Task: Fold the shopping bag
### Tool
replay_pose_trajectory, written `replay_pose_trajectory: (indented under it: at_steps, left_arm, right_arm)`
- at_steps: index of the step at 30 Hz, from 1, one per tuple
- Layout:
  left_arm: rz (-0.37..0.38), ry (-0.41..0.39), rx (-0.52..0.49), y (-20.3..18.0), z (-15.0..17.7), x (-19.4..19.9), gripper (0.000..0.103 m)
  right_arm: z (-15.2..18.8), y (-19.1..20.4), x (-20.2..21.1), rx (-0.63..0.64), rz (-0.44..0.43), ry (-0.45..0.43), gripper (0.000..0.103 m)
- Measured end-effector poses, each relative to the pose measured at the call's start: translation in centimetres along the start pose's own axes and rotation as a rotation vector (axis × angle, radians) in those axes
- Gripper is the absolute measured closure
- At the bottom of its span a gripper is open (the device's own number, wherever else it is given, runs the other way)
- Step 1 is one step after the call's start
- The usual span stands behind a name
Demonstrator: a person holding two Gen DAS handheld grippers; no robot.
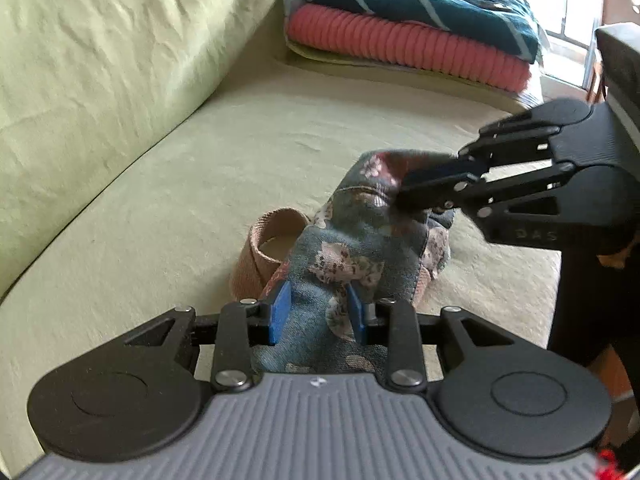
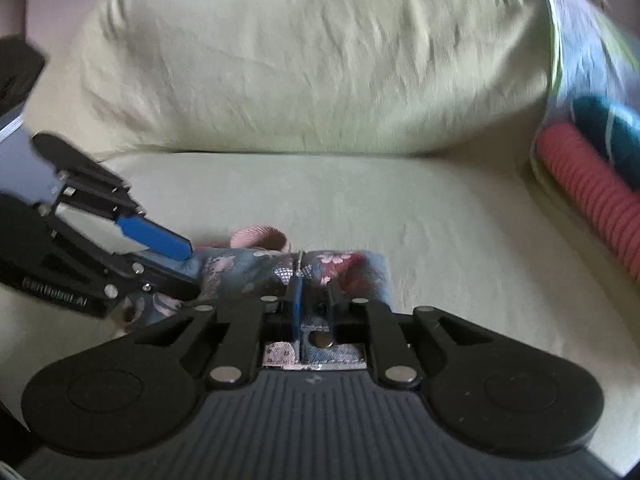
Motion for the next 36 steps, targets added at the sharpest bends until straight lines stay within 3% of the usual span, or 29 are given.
replay_pose_trajectory:
  at_steps: [3,9,14,20,31,36]
  left_arm:
    - [0.012,-0.002,0.048,0.7,-0.3,-0.5,0.065]
    - [-0.017,0.001,0.078,0.5,-0.5,-0.8,0.065]
    - [-0.036,0.031,0.08,0.4,-1.0,-0.9,0.065]
    - [-0.038,0.025,0.076,0.5,-0.9,-0.8,0.065]
    - [-0.028,0.012,0.062,0.8,-1.2,-1.2,0.065]
    - [-0.021,0.007,0.093,1.0,-1.3,-1.3,0.065]
  right_arm:
    - [-0.7,1.3,-1.9,0.04,-0.009,0.035,0.09]
    - [-0.7,3.3,-1.9,0.107,0.044,0.04,0.088]
    - [-2.4,1.3,-1.5,0.014,-0.02,0.092,0.089]
    - [-4.1,0.6,-0.6,-0.018,0.005,0.017,0.088]
    - [-1.1,1.5,-4.0,0.066,0.011,0.026,0.09]
    - [-1.0,2.6,-4.6,0.154,0.059,0.029,0.09]
Point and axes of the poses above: each gripper's, at about its wrist camera, not at the fingertips, and x roughly against the way its jaws point, y to its left, z to its underside, the point moved 3 cm from there along -x, roughly the way its jaws point, and after that the axes turned 12 degrees about x, right-handed, at the moved point
